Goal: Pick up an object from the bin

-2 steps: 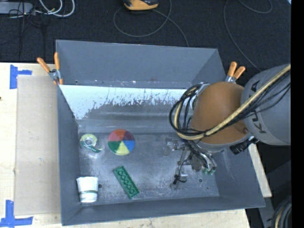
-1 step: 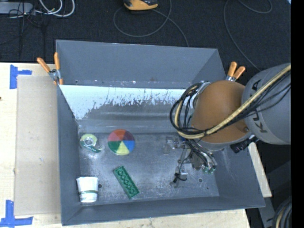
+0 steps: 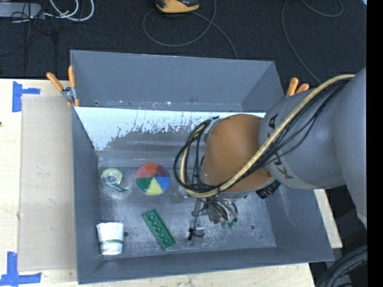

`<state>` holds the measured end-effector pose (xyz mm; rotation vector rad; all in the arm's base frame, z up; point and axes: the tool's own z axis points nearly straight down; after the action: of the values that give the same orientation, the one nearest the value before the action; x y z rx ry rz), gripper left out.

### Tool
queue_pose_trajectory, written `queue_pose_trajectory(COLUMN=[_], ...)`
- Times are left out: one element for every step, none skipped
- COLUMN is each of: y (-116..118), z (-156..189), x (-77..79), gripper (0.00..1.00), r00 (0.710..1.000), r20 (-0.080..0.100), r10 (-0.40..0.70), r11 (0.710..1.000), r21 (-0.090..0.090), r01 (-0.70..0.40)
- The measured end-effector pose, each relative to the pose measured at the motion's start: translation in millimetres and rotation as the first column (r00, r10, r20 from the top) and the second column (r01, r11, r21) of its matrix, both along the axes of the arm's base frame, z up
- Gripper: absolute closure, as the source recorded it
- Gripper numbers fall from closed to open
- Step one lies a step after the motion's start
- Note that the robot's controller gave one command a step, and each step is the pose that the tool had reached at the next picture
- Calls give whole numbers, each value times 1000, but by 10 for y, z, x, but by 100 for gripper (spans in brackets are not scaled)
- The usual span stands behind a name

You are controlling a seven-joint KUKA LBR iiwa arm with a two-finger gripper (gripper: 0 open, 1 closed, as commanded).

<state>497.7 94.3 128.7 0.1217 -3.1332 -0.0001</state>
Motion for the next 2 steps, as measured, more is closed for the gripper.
queue_pose_trajectory(y=[-294,-7], z=[-82,-63], x=[-113,-111], gripper=[0,0], r00=[991,1000], r20=[-1,0], r10=[135,-3], r11=[991,1000], r21=[3,-1], r01=[-135,3])
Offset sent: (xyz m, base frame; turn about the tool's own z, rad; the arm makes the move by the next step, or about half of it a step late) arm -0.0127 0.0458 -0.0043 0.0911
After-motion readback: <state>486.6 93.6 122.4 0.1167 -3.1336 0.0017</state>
